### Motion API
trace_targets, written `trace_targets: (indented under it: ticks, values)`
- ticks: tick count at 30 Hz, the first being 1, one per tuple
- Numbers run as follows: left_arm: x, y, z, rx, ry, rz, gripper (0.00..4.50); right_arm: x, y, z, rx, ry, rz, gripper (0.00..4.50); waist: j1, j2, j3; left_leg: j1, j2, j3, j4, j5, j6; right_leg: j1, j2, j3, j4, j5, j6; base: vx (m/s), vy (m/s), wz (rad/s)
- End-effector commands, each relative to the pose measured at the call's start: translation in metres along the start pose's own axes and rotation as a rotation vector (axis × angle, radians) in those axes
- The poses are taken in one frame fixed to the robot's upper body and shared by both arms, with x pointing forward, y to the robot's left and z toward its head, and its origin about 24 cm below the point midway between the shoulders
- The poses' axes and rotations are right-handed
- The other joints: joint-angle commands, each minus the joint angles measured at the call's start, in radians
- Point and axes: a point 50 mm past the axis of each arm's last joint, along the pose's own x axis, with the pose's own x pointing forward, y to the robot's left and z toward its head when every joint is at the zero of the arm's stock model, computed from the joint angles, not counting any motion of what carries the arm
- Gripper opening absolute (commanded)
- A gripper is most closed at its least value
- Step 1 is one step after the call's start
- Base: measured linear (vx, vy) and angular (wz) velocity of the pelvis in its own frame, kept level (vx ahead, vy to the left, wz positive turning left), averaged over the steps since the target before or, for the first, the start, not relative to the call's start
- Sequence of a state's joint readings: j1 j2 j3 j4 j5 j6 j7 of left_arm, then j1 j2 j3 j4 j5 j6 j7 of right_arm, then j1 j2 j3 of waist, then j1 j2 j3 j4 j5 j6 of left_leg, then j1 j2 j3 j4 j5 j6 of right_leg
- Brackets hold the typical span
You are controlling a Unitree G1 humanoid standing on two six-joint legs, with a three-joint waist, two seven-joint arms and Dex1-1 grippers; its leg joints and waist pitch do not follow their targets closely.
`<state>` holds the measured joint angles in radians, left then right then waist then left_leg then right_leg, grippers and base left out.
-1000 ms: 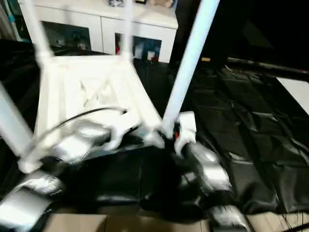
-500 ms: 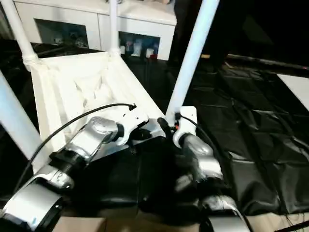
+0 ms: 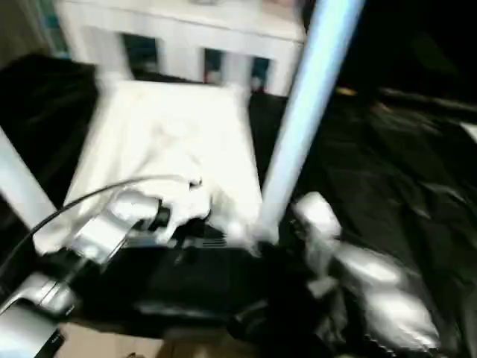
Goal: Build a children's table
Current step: Rotate leg to tighten
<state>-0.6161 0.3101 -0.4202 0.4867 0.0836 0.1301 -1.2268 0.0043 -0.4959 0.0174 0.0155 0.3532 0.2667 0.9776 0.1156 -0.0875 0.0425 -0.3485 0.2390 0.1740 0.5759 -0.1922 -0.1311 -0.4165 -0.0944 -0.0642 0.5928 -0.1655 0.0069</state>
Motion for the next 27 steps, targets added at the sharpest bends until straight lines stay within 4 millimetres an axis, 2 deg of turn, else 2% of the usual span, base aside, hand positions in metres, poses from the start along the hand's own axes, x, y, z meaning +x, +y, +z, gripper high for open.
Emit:
trace_targets:
  ticks: [1, 3, 4, 5, 8, 9, 11, 12, 13, 14, 15, 16, 18, 19, 20, 21, 22, 23, 24, 25, 27]
  values:
    - [0.007, -0.003, -0.007, 0.008, 0.024, 0.019, 0.0, -0.011, 0.001, 0.008, 0.005, -0.032, -0.021, 3.75, -0.003, -0.011, -0.049, -0.007, -0.005, 0.015, -0.072, -0.228, 0.062, 0.052, -0.034, 0.033, -0.067, -0.284, -0.145, 0.0, 0.0, 0.0]
    - [0.004, 0.003, -0.006, 0.016, 0.008, 0.095, 0.0, -0.017, 0.003, 0.012, 0.009, -0.057, -0.032, 3.75, -0.001, -0.01, -0.048, -0.005, -0.004, 0.014, -0.072, -0.233, 0.062, 0.049, -0.034, 0.033, -0.071, -0.303, -0.133, 0.0, 0.0, 0.0]
    - [0.003, 0.006, -0.005, 0.009, -0.002, 0.121, 0.0, -0.018, 0.004, 0.014, 0.008, -0.065, -0.032, 3.75, -0.002, -0.012, -0.047, -0.007, -0.005, 0.013, -0.072, -0.238, 0.061, 0.05, -0.034, 0.032, -0.072, -0.317, -0.121, 0.0, 0.0, 0.0]
    - [0.0, 0.009, -0.001, -0.005, -0.027, 0.148, 0.43, -0.022, 0.006, 0.017, 0.001, -0.068, -0.036, 3.8, -0.002, -0.012, -0.045, -0.006, -0.005, 0.012, -0.073, -0.251, 0.058, 0.049, -0.034, 0.032, -0.075, -0.354, -0.106, 0.0, 0.0, 0.0]
    - [-0.004, 0.008, 0.003, -0.019, -0.054, 0.149, 0.57, -0.027, 0.009, 0.02, -0.008, -0.063, -0.029, 3.8, -0.003, -0.011, -0.045, -0.008, -0.006, 0.009, -0.073, -0.26, 0.049, 0.046, -0.039, 0.031, -0.083, -0.437, -0.078, 0.0, 0.0, 0.0]
    - [-0.006, 0.006, 0.004, -0.03, -0.067, 0.129, 0.65, -0.029, 0.011, 0.02, 0.004, -0.061, -0.018, 3.8, -0.003, -0.012, -0.045, -0.008, -0.006, 0.008, -0.074, -0.259, 0.047, 0.046, -0.04, 0.03, -0.084, -0.438, -0.077, 0.0, 0.0, 0.0]
    - [-0.013, -0.005, 0.005, -0.037, -0.09, 0.076, 0.95, -0.034, 0.02, 0.02, 0.03, -0.048, 0.023, 3.8, -0.005, -0.012, -0.045, -0.01, -0.002, 0.005, -0.076, -0.255, 0.045, 0.047, -0.038, 0.03, -0.079, -0.411, -0.086, 0.0, 0.0, 0.0]
    - [-0.015, -0.008, 0.005, -0.044, -0.092, 0.065, 0.95, -0.034, 0.021, 0.02, 0.033, -0.046, 0.028, 3.8, -0.005, -0.012, -0.047, -0.011, -0.001, 0.004, -0.076, -0.246, 0.045, 0.05, -0.037, 0.03, -0.075, -0.387, -0.092, 0.0, 0.0, 0.0]
    - [-0.021, -0.014, 0.005, -0.053, -0.096, 0.04, 0.97, -0.035, 0.024, 0.021, 0.043, -0.046, 0.037, 3.8, -0.006, -0.003, -0.047, -0.01, 0.0, 0.005, -0.077, -0.235, 0.043, 0.048, -0.036, 0.032, -0.069, -0.34, -0.108, 0.0, 0.0, 0.0]
    - [-0.023, -0.017, 0.004, -0.056, -0.098, 0.03, 1.17, -0.035, 0.026, 0.021, 0.05, -0.048, 0.039, 3.8, -0.011, -0.003, -0.047, -0.01, 0.0, 0.006, -0.077, -0.225, 0.044, 0.048, -0.031, 0.031, -0.065, -0.295, -0.125, 0.0, 0.0, 0.0]
    - [-0.023, -0.017, 0.004, -0.056, -0.098, 0.03, 1.17, -0.035, 0.026, 0.021, 0.05, -0.048, 0.039, 3.8, -0.01, -0.002, -0.048, -0.008, -0.001, 0.007, -0.075, -0.222, 0.042, 0.047, -0.029, 0.031, -0.063, -0.275, -0.133, 0.0, 0.0, 0.0]
    - [-0.032, -0.024, 0.006, -0.094, -0.115, 0.03, 1.38, -0.029, 0.028, 0.023, 0.061, -0.075, 0.028, 3.8, -0.012, -0.001, -0.049, -0.007, 0.0, 0.008, -0.074, -0.209, 0.039, 0.049, -0.028, 0.032, -0.055, -0.229, -0.15, 0.0, 0.0, 0.0]
    - [-0.042, -0.03, 0.005, -0.114, -0.097, 0.043, 1.41, -0.019, 0.029, 0.023, 0.086, -0.104, 0.02, 3.8, -0.015, 0.0, -0.048, -0.006, -0.001, 0.009, -0.074, -0.202, 0.034, 0.048, -0.028, 0.032, -0.051, -0.207, -0.17, 0.0, 0.0, 0.0]
    - [-0.049, -0.035, 0.004, -0.129, -0.083, 0.055, 1.46, -0.01, 0.03, 0.023, 0.112, -0.127, 0.02, 3.8, -0.019, -0.014, -0.047, -0.007, -0.003, 0.011, -0.073, -0.199, 0.036, 0.049, -0.026, 0.03, -0.05, -0.219, -0.169, 0.0, 0.0, 0.0]
    - [-0.05, -0.036, 0.004, -0.131, -0.083, 0.059, 1.56, -0.009, 0.031, 0.023, 0.119, -0.13, 0.025, 3.8, -0.022, -0.007, -0.046, -0.007, -0.004, 0.011, -0.074, -0.196, 0.037, 0.047, -0.025, 0.031, -0.052, -0.229, -0.166, 0.0, 0.0, 0.0]
    - [-0.053, -0.038, 0.005, -0.137, -0.082, 0.065, 1.69, -0.006, 0.032, 0.023, 0.134, -0.138, 0.035, 3.8, -0.025, -0.022, -0.046, -0.007, -0.004, 0.012, -0.072, -0.193, 0.037, 0.049, -0.024, 0.03, -0.052, -0.235, -0.162, 0.0, 0.0, 0.0]
    - [-0.056, -0.04, 0.005, -0.142, -0.081, 0.072, 1.86, -0.004, 0.033, 0.023, 0.15, -0.145, 0.048, 3.8, -0.021, -0.016, -0.045, -0.006, -0.004, 0.011, -0.073, -0.193, 0.035, 0.049, -0.028, 0.032, -0.052, -0.256, -0.157, 0.0, 0.0, 0.0]
    - [-0.057, -0.042, 0.007, -0.149, -0.084, 0.078, 1.86, -0.002, 0.034, 0.024, 0.159, -0.149, 0.059, 3.8, -0.021, -0.018, -0.043, -0.004, -0.003, 0.012, -0.073, -0.199, 0.034, 0.046, -0.028, 0.032, -0.054, -0.271, -0.15, 0.0, 0.0, 0.0]
    - [-0.061, -0.048, 0.01, -0.195, -0.137, 0.128, 2.01, 0.009, 0.038, 0.024, 0.186, -0.159, 0.101, 3.8, -0.021, -0.023, -0.042, -0.008, -0.002, 0.01, -0.075, -0.203, 0.029, 0.048, -0.03, 0.031, -0.052, -0.281, -0.146, 0.0, 0.0, 0.0]
    - [-0.063, -0.052, 0.01, -0.215, -0.151, 0.142, 2.14, 0.014, 0.039, 0.023, 0.196, -0.159, 0.114, 3.8, -0.02, -0.017, -0.042, -0.006, -0.002, 0.009, -0.076, -0.208, 0.023, 0.048, -0.031, 0.031, -0.052, -0.286, -0.145, 0.0, 0.0, 0.0]
    - [-0.064, -0.056, 0.01, -0.231, -0.155, 0.15, 2.24, 0.018, 0.04, 0.023, 0.203, -0.159, 0.12, 3.8, -0.025, -0.018, -0.043, -0.007, -0.002, 0.008, -0.077, -0.221, 0.013, 0.046, -0.028, 0.031, -0.055, -0.29, -0.137, 0.0, 0.0, 0.0]
